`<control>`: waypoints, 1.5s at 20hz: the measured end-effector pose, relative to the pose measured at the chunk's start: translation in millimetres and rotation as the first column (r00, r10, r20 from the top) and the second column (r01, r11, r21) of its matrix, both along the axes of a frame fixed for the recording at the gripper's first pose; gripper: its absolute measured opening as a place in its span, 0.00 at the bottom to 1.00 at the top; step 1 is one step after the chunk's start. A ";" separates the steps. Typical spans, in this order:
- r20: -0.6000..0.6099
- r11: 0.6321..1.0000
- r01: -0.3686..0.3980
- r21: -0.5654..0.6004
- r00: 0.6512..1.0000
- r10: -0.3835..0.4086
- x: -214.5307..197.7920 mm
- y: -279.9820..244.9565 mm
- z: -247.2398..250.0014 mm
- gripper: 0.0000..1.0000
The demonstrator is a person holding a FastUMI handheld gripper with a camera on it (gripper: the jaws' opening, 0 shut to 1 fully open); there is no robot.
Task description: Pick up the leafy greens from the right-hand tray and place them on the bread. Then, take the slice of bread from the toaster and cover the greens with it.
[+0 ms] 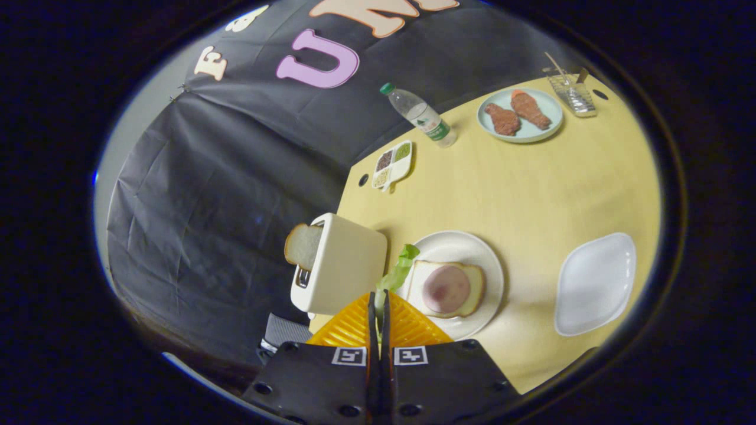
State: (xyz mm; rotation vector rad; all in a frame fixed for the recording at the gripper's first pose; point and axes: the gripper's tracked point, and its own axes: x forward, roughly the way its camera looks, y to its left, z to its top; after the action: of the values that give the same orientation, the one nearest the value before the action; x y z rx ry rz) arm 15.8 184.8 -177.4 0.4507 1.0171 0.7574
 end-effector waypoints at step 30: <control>-0.059 0.872 0.199 -0.447 0.966 -0.251 34.6 -48.1 -98.6 0.87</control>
State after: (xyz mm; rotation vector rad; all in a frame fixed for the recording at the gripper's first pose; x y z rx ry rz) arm 50.4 136.7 -276.1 0.2159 1.1826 0.2774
